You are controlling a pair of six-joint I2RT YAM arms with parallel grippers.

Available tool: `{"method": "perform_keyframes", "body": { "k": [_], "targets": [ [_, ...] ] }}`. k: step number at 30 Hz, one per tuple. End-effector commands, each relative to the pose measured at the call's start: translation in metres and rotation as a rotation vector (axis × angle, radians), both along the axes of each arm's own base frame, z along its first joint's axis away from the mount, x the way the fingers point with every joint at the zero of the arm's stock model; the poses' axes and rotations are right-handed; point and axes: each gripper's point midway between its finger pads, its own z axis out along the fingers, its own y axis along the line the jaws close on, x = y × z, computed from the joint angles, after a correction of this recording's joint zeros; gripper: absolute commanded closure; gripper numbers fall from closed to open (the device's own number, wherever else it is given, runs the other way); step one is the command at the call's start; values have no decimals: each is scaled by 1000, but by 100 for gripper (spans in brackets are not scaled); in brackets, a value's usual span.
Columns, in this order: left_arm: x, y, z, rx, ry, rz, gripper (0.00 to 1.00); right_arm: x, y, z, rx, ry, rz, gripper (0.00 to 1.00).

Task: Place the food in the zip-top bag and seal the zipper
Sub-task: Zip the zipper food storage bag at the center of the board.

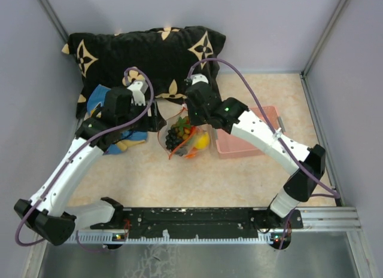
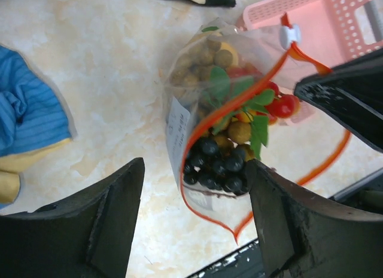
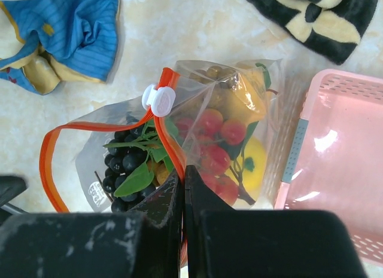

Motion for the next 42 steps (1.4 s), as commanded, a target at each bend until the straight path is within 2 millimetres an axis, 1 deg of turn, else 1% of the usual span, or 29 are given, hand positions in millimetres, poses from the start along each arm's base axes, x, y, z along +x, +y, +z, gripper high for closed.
{"method": "perform_keyframes", "body": {
  "k": [1,5,8,11,15,17,19,22,25,28,32,35,37,38,40,41,42],
  "targets": [
    [-30,1,12,-100,46,9,25,10,4,22,92,-35,-70,100],
    [-59,-9,-3,-167,123,-5,26,20,4,32,116,-59,-100,100],
    [-76,-15,-21,-167,170,-11,27,26,5,33,136,-56,-98,100],
    [-88,-18,-39,-146,204,-9,27,31,5,34,151,-51,-99,100],
    [-99,-27,-55,-127,216,-32,28,36,5,31,163,-43,-101,100],
    [-102,-31,-63,-114,217,-32,30,38,6,29,170,-34,-99,100],
    [-98,-31,-66,-95,187,-20,32,39,7,28,175,-30,-98,100],
    [-85,-34,-63,-78,123,-21,38,40,8,26,179,-24,-95,100],
    [-76,-40,-64,-62,99,-39,47,40,7,26,181,-19,-95,100],
    [-66,-38,-71,-18,67,-27,54,41,5,23,177,-14,-100,100],
    [-56,-41,-73,8,31,-34,56,41,4,22,186,-8,-100,100],
    [-52,-40,-79,40,22,-37,58,41,2,23,188,-9,-101,100],
    [-47,-37,-80,67,-1,-25,62,41,2,23,189,-10,-97,100],
    [-44,-35,-77,80,-18,-23,66,41,1,23,189,-10,-96,100],
    [-40,-31,-70,105,-55,-21,77,41,0,22,182,-11,-93,100],
    [-37,-28,-65,120,-80,-20,83,41,-1,21,177,-8,-92,100],
    [-35,-25,-58,131,-111,-19,92,40,-4,19,170,-7,-92,100]
  ]
}}
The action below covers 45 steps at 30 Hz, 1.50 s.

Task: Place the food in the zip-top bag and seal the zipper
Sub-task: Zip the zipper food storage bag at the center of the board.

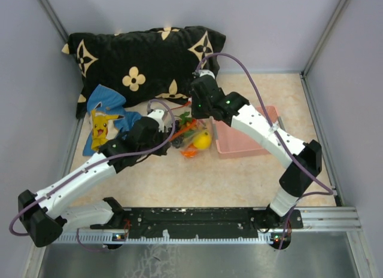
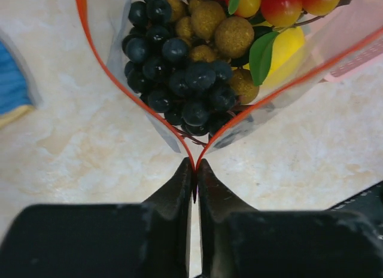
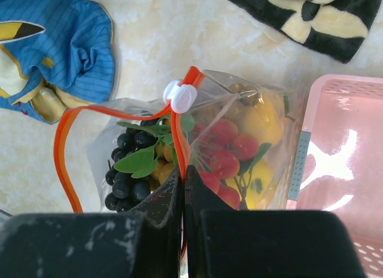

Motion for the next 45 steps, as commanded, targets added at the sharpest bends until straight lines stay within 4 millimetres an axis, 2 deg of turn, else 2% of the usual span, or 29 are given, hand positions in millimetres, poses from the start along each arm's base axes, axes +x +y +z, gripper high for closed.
{"method": "perform_keyframes", "body": {
  "k": [1,6,9,12,16,21,25,29,32,35,40,45],
  "targets": [
    [18,11,33,60,-166,-1,99,8,-1,29,66,-74,-1,100],
    [19,27,81,94,-303,-22,100,5,-22,16,39,-52,-17,100],
    [16,32,94,105,-359,-49,100,0,-34,8,32,-35,-9,99],
    [12,35,91,114,-377,-70,100,-3,-36,11,69,-38,43,93],
    [7,34,85,110,-383,-107,100,-9,-33,29,103,-106,192,80],
    [2,34,79,113,-420,-158,100,-11,-49,41,16,-254,354,54],
    [1,34,77,119,-454,-180,100,-17,-62,38,26,-330,483,49],
    [-2,36,75,150,-487,-224,100,-23,-72,33,23,-519,601,45],
    [-3,38,75,186,-538,-267,100,-34,-69,30,-8,-699,731,40],
    [-4,40,79,213,-599,-297,100,-28,-65,30,-26,-809,755,35],
    [-6,39,85,230,-667,-343,100,-30,-43,2,-27,-786,981,34],
    [-7,35,84,236,-681,-377,100,-39,-27,-3,56,-822,1100,36]
  ]
}}
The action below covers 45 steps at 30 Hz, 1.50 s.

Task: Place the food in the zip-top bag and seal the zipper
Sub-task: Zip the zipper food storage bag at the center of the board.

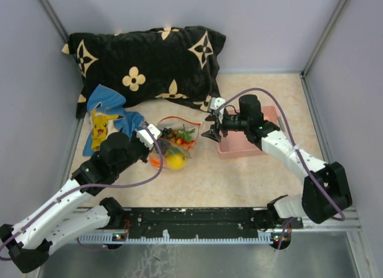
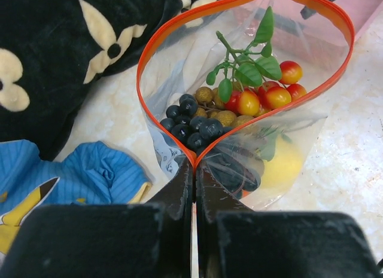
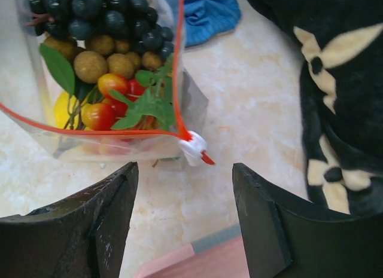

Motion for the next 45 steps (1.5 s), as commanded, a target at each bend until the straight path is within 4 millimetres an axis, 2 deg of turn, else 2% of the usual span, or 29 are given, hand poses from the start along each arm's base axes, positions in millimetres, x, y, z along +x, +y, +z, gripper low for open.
{"method": "perform_keyframes", "body": {
  "k": [1,10,13,17,21,26,35,40,45],
  "targets": [
    [3,-8,25,-35,-103,-50,100,-7,19,32,94,-175,191,36],
    [4,-12,23,-28,-114,-71,100,-8,28,10,111,-156,259,43],
    [5,-10,22,-24,-122,-63,100,-7,30,3,103,-137,277,49],
    [6,-8,19,-15,-128,-56,100,-9,31,-4,91,-119,303,66],
    [8,-1,14,18,-136,-34,100,-12,29,-2,81,-111,304,74],
    [11,7,9,48,-146,2,100,-16,20,7,64,-125,281,100],
    [21,25,2,51,-148,98,100,-32,9,33,89,-148,239,100],
    [31,31,-9,35,-123,128,100,-42,15,25,82,-110,228,100],
    [46,48,-12,45,-133,195,100,-41,13,20,27,-62,150,100]
  ]
}}
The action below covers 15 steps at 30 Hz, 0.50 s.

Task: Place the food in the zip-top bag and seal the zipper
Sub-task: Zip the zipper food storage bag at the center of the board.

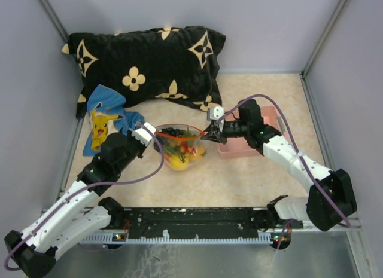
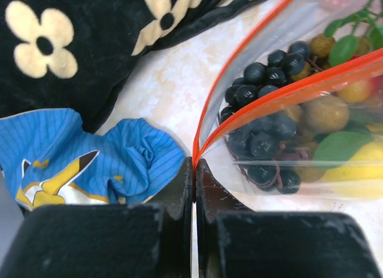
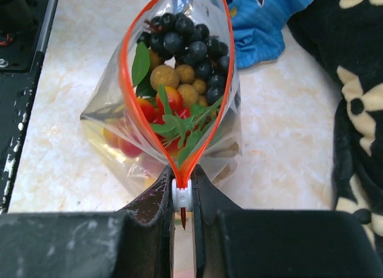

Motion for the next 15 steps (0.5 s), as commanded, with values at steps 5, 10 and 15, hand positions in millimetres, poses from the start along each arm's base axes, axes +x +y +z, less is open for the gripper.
{"method": "perform_keyframes", "body": {
  "k": [5,10,15],
  "targets": [
    [21,6,26,-67,-73,19,93,8,3,19,-61,-13,-123,100],
    [11,-15,50,-88,-69,-114,62,15,13,23,-69,26,-172,100],
    [-7,-30,90,-121,-79,-243,41,18,15,37,-38,25,-200,100]
  ]
}}
